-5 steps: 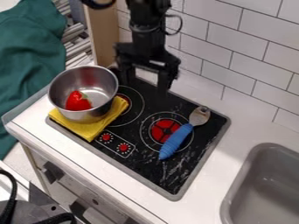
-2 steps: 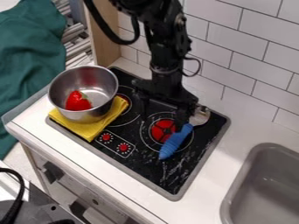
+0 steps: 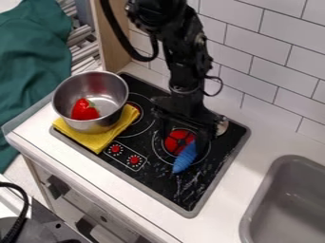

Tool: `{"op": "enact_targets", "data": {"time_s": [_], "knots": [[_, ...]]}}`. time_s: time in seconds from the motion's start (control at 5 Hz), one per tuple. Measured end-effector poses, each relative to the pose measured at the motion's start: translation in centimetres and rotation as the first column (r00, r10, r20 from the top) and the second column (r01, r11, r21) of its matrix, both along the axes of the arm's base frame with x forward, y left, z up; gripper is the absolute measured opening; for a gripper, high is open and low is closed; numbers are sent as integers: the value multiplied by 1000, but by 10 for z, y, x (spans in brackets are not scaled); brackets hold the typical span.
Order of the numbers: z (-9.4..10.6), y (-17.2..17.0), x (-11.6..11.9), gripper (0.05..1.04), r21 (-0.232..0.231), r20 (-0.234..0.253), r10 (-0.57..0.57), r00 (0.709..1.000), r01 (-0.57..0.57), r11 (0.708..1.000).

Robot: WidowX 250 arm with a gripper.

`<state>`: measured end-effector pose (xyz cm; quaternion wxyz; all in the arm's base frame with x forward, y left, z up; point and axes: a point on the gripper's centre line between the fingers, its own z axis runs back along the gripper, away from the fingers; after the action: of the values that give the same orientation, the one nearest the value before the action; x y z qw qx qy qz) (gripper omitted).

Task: Take the spoon and place it on the left

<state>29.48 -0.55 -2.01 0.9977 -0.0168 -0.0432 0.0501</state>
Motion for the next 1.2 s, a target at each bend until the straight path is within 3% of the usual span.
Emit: {"op": "enact_targets", "data": {"time_s": [0.4, 0.8, 1.0, 1.2], "knots": [[-5, -11, 1, 1010, 0, 12, -21, 1000, 21, 1000], [-22, -14, 1, 1010, 12, -22, -19, 1000, 19, 1000], [-23, -14, 3, 958, 20, -18, -25, 1000, 25, 999], [-24, -14, 6, 673, 23, -10, -26, 1000, 26, 999]]}}
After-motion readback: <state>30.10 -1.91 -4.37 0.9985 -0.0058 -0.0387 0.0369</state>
